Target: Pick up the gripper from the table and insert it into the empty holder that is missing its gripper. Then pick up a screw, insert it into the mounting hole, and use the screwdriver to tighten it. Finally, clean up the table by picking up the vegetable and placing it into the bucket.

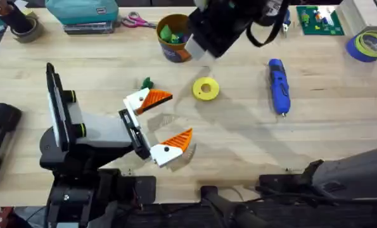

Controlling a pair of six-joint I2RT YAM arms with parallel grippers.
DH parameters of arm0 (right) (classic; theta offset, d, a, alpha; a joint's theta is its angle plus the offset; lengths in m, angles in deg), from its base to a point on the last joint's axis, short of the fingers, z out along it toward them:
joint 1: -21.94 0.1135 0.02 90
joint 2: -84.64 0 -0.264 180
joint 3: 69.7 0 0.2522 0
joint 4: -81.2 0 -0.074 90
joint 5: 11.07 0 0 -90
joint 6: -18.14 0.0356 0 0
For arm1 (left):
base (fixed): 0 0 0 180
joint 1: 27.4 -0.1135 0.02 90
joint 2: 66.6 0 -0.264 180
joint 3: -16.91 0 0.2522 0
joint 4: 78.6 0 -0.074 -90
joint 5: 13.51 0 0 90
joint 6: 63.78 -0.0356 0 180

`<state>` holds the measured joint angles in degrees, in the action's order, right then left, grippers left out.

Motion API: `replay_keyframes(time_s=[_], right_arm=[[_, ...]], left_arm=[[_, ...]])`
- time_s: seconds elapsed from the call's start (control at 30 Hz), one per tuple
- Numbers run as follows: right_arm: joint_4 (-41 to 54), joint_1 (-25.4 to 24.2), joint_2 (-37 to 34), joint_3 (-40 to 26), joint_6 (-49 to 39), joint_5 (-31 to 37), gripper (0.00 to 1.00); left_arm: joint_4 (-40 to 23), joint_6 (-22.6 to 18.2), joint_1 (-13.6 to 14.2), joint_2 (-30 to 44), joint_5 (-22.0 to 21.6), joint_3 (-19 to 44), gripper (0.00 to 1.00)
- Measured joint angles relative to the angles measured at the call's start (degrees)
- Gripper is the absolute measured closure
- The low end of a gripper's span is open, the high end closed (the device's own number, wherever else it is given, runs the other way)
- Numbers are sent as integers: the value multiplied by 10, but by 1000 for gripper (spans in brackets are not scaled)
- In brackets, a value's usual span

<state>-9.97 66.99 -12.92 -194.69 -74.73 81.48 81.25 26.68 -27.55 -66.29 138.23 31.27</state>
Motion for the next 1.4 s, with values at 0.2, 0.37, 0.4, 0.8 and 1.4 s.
replay_keyframes(time_s=[0.2, 0.37, 0.4, 0.8, 1.4], right_arm=[[1, 30, 0, -11, -8, 0, 995], [12, 49, 0, -35, -25, 0, 995], [14, 52, 0, -40, -28, 0, 995], [16, 86, -68, -143, -56, 0, 995], [20, 161, -109, -171, -125, -22, 995]], left_arm=[[0, 0, 0, 0, 0, 0, 15], [0, 0, 0, 0, 0, 0, 15], [0, 0, 0, 0, 0, 0, 15], [0, 0, 0, 0, 0, 0, 15], [0, 0, 0, 0, 0, 0, 15]])
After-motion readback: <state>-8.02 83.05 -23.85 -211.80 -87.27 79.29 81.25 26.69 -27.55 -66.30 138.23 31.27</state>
